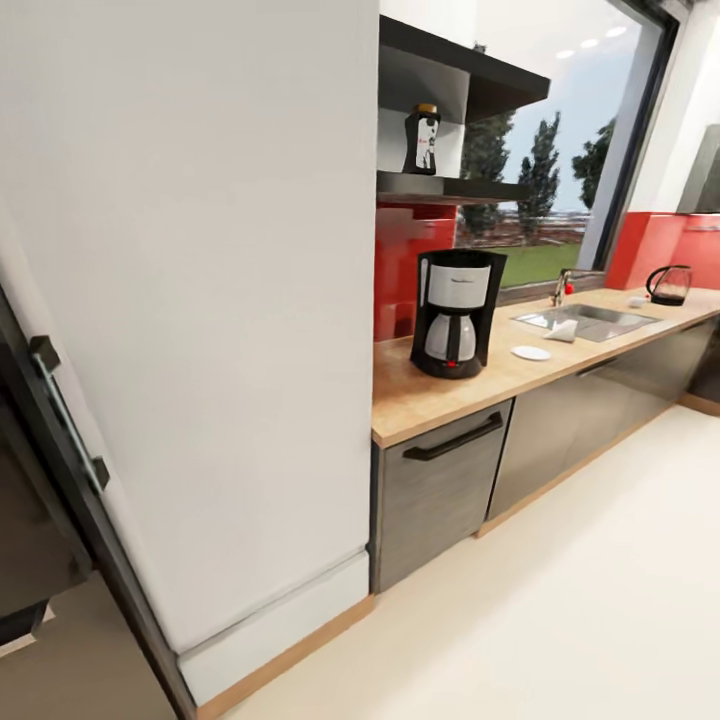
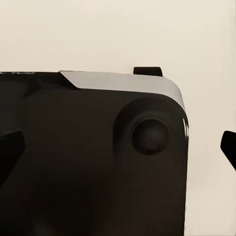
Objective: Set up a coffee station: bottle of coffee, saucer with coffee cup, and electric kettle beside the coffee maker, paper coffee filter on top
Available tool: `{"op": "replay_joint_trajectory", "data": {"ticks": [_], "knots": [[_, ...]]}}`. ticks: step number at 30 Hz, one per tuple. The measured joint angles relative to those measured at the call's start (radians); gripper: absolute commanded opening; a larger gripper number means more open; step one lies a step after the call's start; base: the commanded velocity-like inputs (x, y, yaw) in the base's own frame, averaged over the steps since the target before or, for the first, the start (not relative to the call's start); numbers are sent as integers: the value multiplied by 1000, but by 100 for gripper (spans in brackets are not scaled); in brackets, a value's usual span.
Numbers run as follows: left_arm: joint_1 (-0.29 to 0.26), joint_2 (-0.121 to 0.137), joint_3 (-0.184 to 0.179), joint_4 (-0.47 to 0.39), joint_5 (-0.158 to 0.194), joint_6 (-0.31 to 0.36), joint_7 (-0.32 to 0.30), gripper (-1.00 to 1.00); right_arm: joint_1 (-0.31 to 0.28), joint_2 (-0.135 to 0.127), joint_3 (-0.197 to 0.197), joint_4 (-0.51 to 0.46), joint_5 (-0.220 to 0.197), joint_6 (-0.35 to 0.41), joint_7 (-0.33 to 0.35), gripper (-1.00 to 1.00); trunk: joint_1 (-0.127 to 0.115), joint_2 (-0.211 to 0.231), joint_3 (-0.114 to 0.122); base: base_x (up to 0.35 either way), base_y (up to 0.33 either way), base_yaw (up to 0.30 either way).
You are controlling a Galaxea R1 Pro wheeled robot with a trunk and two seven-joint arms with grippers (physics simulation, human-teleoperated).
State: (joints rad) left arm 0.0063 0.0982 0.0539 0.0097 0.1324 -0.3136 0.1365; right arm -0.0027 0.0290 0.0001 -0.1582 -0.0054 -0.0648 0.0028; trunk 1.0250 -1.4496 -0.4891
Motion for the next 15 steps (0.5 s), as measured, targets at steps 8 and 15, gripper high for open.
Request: {"op": "replay_joint_trajectory", "data": {"ticks": [8,15], "knots": [[0,-1,-1,-1,-1,-1,0,100,0,0,1,0,2,0,-1,100,0,0,0,131,-165,-61],[0,-5,-1,-3,-2,0,0,100,0,0,1,0,3,0,-1,100,0,0,0,174,-221,-176]]}}
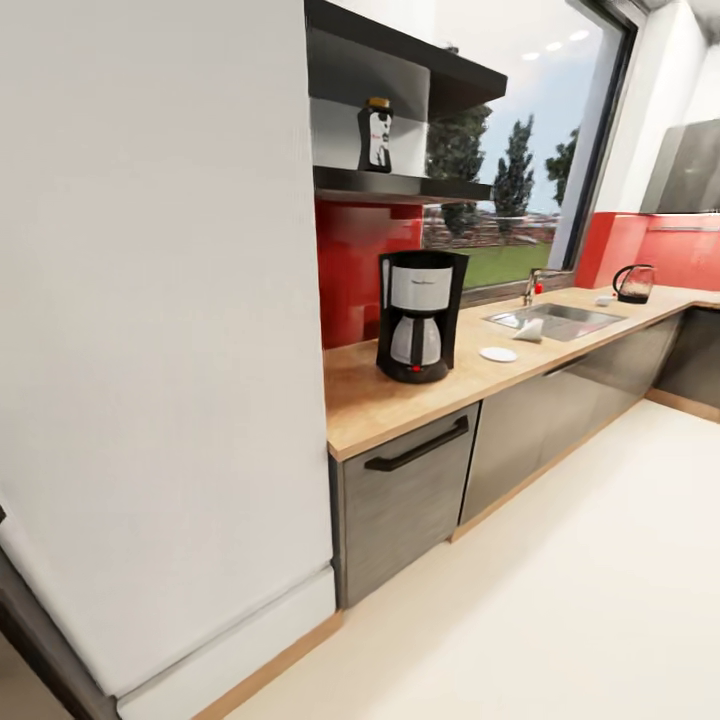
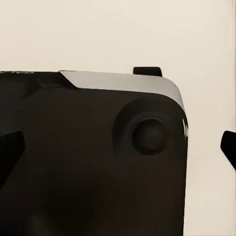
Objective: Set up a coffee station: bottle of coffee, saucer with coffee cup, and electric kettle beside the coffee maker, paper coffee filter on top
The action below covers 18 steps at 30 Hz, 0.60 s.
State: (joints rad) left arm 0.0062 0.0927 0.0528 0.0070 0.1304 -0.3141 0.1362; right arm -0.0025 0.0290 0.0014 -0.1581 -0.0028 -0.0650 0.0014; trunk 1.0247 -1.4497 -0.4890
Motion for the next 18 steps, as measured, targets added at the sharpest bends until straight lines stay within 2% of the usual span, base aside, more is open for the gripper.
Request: {"op": "replay_joint_trajectory", "data": {"ticks": [18], "knots": [[0,-3,1,-1,0,0,0,100,0,0,0,0,0,0,0,100,0,0,0,181,-224,-295]]}}
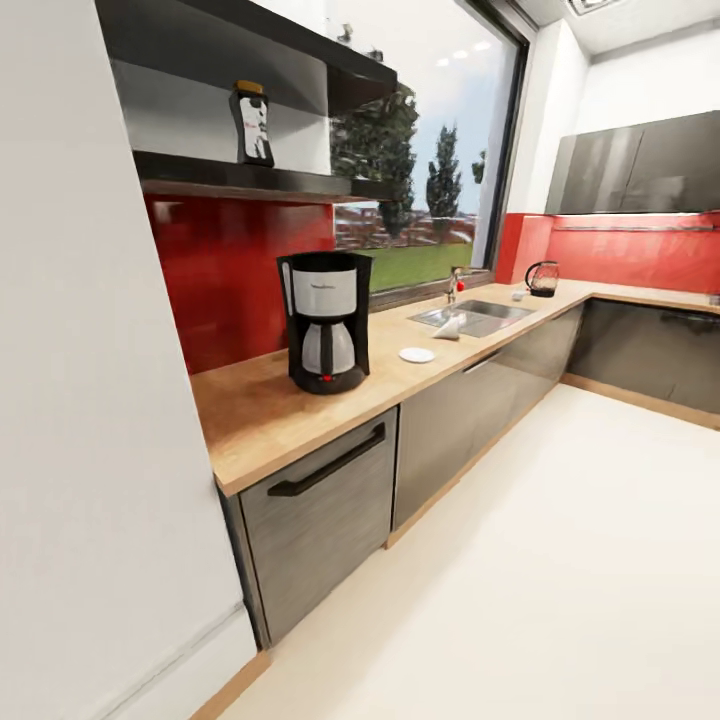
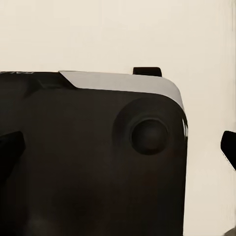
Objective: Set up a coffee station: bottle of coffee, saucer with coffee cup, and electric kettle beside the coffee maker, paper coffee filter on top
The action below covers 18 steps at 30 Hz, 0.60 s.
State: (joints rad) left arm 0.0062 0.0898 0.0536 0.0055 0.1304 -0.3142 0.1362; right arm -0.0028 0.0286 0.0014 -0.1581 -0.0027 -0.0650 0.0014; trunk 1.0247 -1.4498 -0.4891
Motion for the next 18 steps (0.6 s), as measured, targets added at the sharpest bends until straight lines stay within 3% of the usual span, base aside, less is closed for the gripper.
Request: {"op": "replay_joint_trajectory", "data": {"ticks": [18], "knots": [[0,1,0,-1,0,1,0,100,1,-1,0,0,0,0,0,100,0,0,0,208,-215,-300]]}}
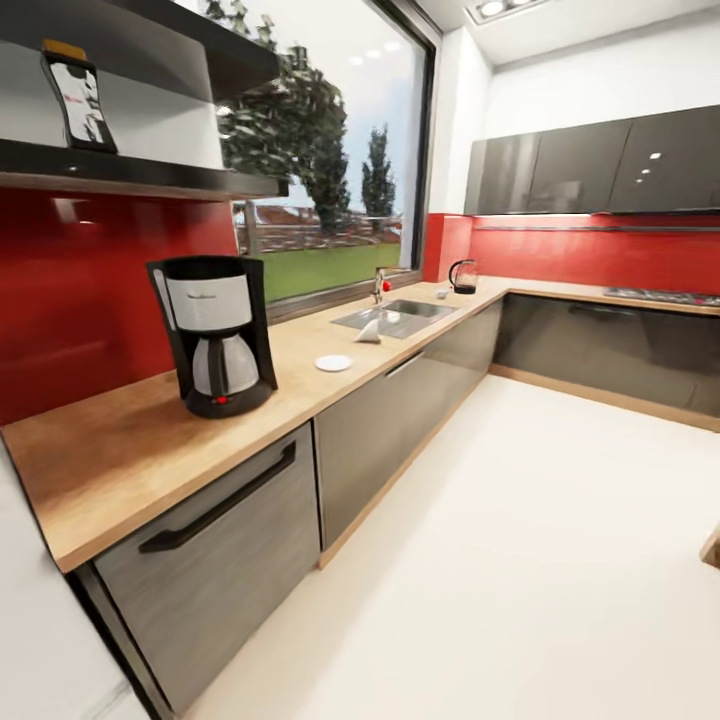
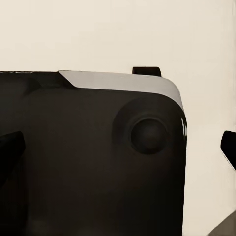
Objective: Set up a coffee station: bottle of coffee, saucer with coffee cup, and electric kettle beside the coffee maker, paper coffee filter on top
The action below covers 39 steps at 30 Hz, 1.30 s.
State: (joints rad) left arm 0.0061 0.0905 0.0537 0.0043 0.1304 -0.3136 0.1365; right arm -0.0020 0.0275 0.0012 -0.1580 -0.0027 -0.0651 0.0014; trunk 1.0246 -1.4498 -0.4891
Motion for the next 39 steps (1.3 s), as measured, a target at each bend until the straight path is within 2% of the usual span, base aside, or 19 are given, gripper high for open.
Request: {"op": "replay_joint_trajectory", "data": {"ticks": [8,17,21,24,27,31,39], "knots": [[-2,0,-5,-8,-3,-5,0,100,0,0,0,-1,0,-1,0,100,0,0,0,247,-185,-300],[-9,6,-7,-75,-8,-6,0,100,-1,0,-1,-13,0,0,2,100,0,0,0,258,-172,-300],[-18,10,-8,-112,-41,-4,2,100,-1,-7,0,-112,3,2,2,100,0,0,0,279,-144,-300],[-54,9,-7,-143,-61,-3,2,100,-1,-32,0,-199,4,2,3,100,0,0,0,295,-121,-300],[-99,7,-5,-180,-66,-2,3,100,-1,-48,0,-296,4,2,4,100,0,0,1,307,-83,-300],[-139,5,-3,-217,-67,-5,2,100,-1,-56,0,-393,4,1,4,100,0,0,0,316,-27,-300],[-152,6,-4,-237,-67,-12,1,100,-1,-59,0,-438,3,-25,-1,100,0,0,3,320,-4,-284]]}}
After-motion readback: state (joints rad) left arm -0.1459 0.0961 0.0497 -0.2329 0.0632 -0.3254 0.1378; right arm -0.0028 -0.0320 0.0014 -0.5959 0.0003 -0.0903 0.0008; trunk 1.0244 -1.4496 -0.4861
